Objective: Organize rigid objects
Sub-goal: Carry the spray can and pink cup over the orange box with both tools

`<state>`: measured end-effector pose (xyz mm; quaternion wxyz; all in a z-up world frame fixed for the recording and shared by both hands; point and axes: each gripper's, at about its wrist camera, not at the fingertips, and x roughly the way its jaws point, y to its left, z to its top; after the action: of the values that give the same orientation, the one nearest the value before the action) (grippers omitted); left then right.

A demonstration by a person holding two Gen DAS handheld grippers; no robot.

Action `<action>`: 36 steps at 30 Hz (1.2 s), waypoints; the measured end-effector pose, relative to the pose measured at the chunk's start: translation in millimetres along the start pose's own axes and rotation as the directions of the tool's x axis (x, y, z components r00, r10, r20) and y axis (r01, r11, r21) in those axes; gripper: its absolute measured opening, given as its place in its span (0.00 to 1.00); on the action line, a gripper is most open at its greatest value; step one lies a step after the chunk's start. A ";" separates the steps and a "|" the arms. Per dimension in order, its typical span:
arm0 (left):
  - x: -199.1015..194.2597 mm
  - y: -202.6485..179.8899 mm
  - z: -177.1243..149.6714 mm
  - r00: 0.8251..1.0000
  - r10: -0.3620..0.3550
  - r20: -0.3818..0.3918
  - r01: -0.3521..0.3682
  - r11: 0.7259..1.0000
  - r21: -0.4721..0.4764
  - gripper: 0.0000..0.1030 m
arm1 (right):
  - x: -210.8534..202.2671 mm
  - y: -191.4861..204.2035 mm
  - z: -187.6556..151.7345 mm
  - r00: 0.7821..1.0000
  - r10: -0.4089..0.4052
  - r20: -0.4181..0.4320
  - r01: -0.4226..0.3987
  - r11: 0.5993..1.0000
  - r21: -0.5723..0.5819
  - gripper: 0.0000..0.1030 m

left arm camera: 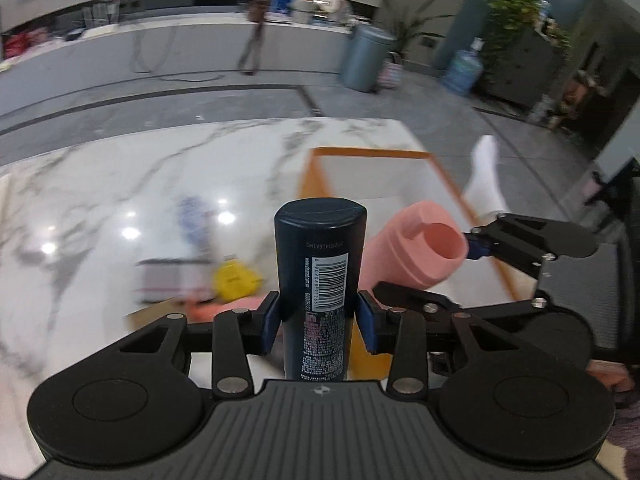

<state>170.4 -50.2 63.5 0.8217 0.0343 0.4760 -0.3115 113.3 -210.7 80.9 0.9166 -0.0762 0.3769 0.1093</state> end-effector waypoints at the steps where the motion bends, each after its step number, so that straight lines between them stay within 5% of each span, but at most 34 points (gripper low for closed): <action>1: 7.4 -10.8 5.0 1.000 -0.019 -0.008 0.019 1.000 0.012 0.44 | -1.6 -11.8 -3.5 1.000 -0.026 -0.017 0.026 1.000 0.017 0.54; 10: 91.7 -63.2 20.2 0.985 -0.129 -0.111 0.133 0.991 0.024 0.44 | 10.7 -97.2 -52.0 0.986 -0.027 -0.163 0.066 0.969 0.238 0.54; 23: 162.2 -80.0 0.9 0.949 0.039 -0.312 -0.003 0.993 0.118 0.44 | 59.8 -125.5 -90.4 0.966 0.082 -0.245 0.011 0.935 0.354 0.54; 29: 170.1 -87.8 0.6 0.932 0.099 -0.350 -0.057 0.990 0.129 0.44 | 68.5 -120.9 -94.3 0.958 0.061 -0.279 0.026 0.954 0.297 0.54; 36: 160.7 -78.6 4.5 0.951 0.036 -0.308 -0.009 0.996 0.091 0.53 | 76.9 -119.5 -95.5 0.950 0.075 -0.302 0.022 0.952 0.305 0.54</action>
<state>187.7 -192.0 -44.3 0.7380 0.1245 0.5843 -0.3137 133.0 -336.2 -33.9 0.8451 0.0550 0.5295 0.0488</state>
